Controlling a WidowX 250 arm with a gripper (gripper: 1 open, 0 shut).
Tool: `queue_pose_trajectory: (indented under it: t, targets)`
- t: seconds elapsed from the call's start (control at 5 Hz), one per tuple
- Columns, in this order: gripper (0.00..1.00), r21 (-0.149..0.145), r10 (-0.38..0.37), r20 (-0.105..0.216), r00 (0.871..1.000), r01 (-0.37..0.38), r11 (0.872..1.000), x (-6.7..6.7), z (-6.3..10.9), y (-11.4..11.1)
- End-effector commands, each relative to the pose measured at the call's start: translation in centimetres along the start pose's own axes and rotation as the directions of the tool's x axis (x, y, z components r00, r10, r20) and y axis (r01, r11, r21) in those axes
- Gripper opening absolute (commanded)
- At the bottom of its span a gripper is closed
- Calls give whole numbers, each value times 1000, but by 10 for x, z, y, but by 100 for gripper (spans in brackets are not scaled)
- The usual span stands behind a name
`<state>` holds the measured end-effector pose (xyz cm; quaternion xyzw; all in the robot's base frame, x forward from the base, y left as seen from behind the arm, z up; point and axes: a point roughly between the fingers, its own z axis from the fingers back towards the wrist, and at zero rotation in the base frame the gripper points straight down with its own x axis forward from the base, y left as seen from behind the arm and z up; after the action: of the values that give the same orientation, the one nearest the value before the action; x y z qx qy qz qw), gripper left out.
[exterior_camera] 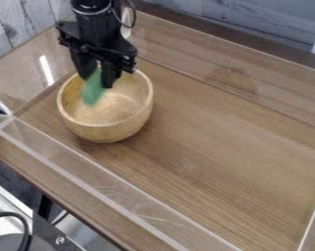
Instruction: Put the green block in the brown bowl
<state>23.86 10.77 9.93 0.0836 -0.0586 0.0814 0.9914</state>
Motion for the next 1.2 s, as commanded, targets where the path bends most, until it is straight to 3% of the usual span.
queue_pose_trajectory:
  t: [0.0,0.6,0.8,1.0]
  targets:
    - [0,10,-6,1,1000,6,1000,5,-1,0]
    - [0,16,-18,-48,999,19,1000,8,-23,1]
    - [100,44,5,-56,998,-3,999,8,-25,-4]
    - [100,72,29,-63,998,-24,997,7,-27,-8]
